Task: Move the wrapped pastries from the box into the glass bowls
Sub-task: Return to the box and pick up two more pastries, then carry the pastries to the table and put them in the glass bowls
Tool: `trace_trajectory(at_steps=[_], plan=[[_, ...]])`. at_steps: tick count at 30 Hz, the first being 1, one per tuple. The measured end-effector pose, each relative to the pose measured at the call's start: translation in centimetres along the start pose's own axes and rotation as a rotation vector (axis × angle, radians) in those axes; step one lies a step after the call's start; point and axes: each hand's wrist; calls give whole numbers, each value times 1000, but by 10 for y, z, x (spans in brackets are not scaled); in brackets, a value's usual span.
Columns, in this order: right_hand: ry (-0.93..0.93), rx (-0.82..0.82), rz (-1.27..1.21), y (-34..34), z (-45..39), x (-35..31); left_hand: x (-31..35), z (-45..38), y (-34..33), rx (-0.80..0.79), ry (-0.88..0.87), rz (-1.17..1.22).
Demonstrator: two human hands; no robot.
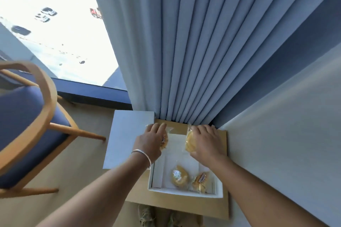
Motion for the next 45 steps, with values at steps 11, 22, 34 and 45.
trace_trajectory(at_steps=[11,22,34,45], plan=[[451,59,106,88,-30,-187,-137,160,56,244,484,-10],[999,91,219,76,15,-429,-236,410,-15,194,1093,71],[1407,143,399,45,124,-647,-276,609,-54,323,1465,170],[1631,138,558,14,189,-768,-306,702,-81,397,1648,238]])
Point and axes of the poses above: each hand's wrist, its own z-axis away from the middle knuckle, its own y-axis out of the back of the hand, x = y × z, and after that the axes turned 12 degrees about -x, right-handed
